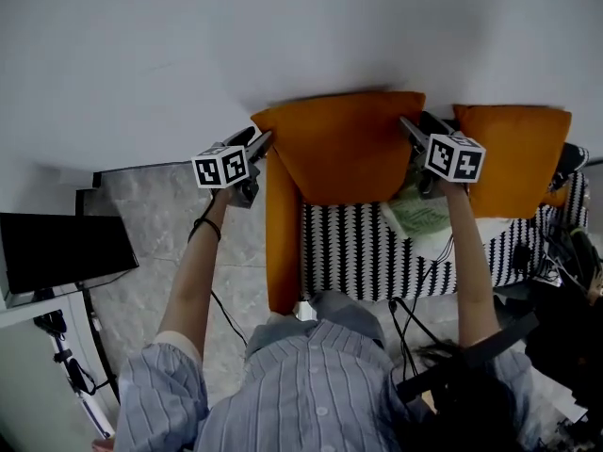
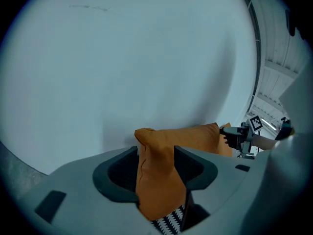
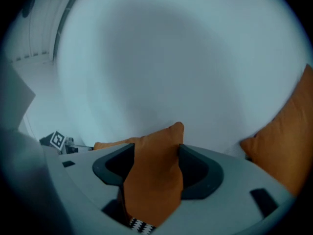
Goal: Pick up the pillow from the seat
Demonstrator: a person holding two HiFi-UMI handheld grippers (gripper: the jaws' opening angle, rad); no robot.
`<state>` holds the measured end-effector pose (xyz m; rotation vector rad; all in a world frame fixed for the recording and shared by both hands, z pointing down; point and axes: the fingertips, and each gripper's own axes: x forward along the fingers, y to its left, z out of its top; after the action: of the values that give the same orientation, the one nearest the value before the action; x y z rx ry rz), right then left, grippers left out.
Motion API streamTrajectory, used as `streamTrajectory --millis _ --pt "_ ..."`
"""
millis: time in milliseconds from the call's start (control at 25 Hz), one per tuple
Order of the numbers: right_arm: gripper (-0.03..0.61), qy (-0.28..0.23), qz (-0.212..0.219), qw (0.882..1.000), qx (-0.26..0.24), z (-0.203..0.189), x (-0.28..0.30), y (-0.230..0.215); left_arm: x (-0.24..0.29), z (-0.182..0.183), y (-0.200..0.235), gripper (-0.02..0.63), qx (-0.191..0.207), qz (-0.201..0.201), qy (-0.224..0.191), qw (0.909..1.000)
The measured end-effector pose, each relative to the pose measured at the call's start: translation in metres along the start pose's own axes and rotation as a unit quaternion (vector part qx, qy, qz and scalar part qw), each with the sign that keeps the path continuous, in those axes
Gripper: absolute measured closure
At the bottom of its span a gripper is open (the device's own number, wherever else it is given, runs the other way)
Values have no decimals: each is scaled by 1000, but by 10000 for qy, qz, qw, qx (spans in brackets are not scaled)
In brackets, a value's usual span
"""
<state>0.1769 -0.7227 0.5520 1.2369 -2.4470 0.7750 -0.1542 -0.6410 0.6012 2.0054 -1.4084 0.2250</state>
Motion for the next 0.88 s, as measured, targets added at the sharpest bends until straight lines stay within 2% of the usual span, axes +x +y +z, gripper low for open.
streamTrajectory --millis 160,280,400,560,720,880 --pt "307 -335 197 9932 1099 7 4 -7 10 -5 2 387 -297 -92 -3 9995" --pt "307 -381 242 9882 1461 13 10 -13 16 1 7 387 -549 -104 -113 9984" --pt "307 -247 290 9899 1363 13 11 -12 18 5 6 387 -819 -258 -235 9960" --pt "307 -216 385 9910 1266 14 8 -13 22 6 8 387 -769 -270 -173 9965" --pt "307 -450 175 9938 1006 26 2 -20 27 6 11 387 -752 -286 -126 9967" --pt "307 -276 107 9943 1025 26 18 -31 30 5 14 387 -869 -321 -103 9956"
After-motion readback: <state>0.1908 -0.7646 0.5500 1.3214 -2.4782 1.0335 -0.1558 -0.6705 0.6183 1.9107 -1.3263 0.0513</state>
